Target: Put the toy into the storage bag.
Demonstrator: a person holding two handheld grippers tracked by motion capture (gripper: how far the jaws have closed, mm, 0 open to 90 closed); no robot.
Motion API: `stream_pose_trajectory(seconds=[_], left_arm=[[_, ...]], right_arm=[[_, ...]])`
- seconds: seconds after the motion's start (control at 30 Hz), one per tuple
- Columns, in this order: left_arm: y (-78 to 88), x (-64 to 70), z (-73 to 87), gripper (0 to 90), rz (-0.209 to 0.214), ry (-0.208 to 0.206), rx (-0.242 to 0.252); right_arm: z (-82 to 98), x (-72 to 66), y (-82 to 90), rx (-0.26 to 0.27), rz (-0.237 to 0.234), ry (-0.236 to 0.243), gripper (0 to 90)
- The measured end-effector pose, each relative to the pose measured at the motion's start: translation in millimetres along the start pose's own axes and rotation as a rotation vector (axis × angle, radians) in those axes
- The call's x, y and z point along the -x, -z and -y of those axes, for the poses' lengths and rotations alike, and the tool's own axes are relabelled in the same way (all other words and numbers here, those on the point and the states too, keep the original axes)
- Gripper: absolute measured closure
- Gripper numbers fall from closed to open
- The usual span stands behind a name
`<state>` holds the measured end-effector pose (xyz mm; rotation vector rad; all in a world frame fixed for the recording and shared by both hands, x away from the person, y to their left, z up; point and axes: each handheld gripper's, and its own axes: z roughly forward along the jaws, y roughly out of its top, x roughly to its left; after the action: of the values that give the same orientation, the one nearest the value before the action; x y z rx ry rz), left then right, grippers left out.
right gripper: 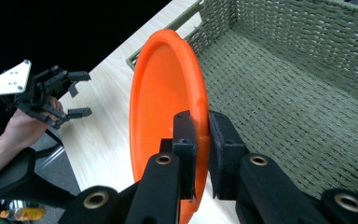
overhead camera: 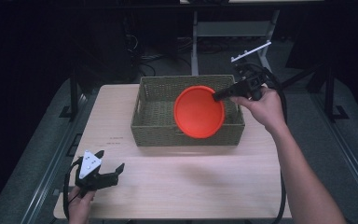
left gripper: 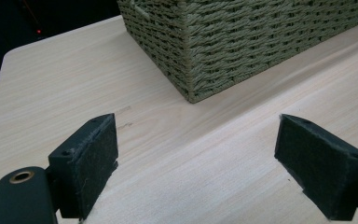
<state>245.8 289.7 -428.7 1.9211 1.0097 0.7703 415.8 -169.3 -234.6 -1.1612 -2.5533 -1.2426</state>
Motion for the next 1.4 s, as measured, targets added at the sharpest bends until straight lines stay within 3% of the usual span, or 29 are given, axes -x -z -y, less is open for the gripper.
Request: stream_pose_trajectory(seconds=[0.57,1.4], left_arm=[[-1.3,-2.1,0.0,12.8,-0.009,0.014,0.001],[-0.2,-3.1,1.5,12.8,-0.006,0.023,0.000]], right_arm=[[-18.2,26.0,-6.8,0.028,0.005,-0.053,81.9],[-22.4,59.6,-21.3,0.051,0.039,-0.140,81.9]])
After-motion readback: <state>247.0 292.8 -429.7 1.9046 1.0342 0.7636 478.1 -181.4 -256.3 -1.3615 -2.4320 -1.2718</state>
